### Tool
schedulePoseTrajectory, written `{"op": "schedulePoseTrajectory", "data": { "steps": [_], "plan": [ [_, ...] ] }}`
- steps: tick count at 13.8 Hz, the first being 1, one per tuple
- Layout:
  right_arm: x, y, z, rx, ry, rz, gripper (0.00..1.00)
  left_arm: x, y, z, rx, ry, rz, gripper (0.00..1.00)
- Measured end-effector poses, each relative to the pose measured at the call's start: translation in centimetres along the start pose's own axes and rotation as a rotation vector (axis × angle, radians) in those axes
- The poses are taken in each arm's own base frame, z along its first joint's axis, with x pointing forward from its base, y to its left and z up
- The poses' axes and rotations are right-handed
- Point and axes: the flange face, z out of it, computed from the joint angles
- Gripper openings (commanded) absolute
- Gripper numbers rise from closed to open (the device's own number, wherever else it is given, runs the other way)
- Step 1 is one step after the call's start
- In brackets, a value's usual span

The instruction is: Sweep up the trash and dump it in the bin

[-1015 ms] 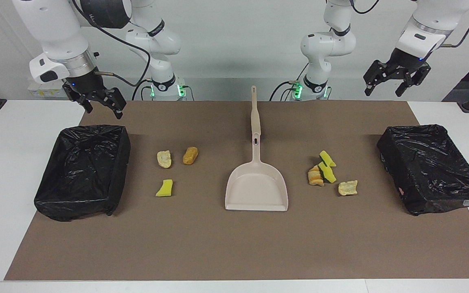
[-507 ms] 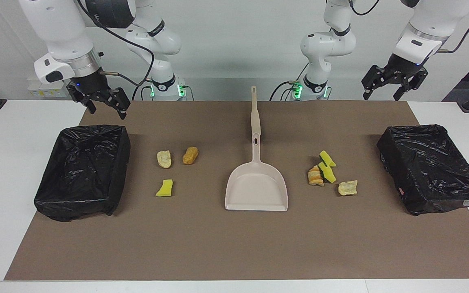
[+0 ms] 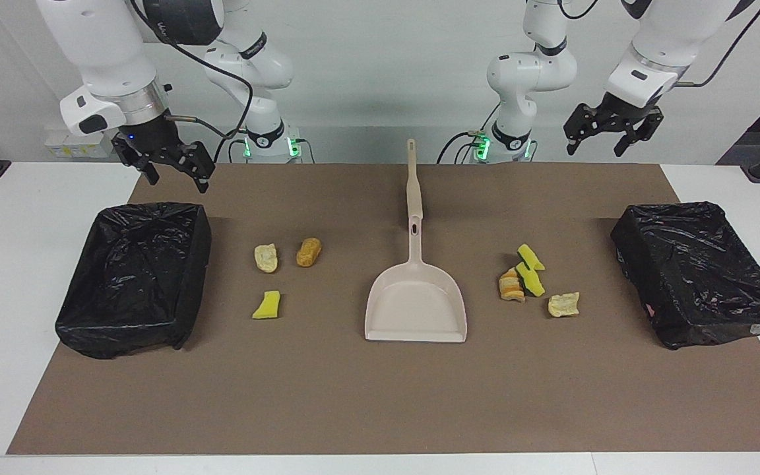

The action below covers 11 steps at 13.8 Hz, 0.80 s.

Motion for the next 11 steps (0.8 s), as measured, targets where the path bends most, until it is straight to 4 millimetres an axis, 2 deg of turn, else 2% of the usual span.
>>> {"op": "schedulePoseTrajectory", "data": {
  "steps": [4,7,9,11],
  "plan": [
    [0.0,-0.2,0.0,0.000,-0.001,-0.003,1.00,-2.8,2.0,1.3,0.008,-0.025,0.036,1.00],
    [0.0,-0.4,0.0,0.001,0.004,-0.007,1.00,-4.6,4.2,3.4,-0.004,-0.067,0.079,1.00],
    [-0.1,-1.4,-0.2,0.005,0.020,-0.024,1.00,-5.6,5.4,4.7,-0.021,-0.093,0.094,1.00],
    [-0.4,-3.5,-0.1,0.011,0.037,-0.043,1.00,-6.1,7.6,6.1,-0.020,-0.093,0.094,1.00]
  ]
}}
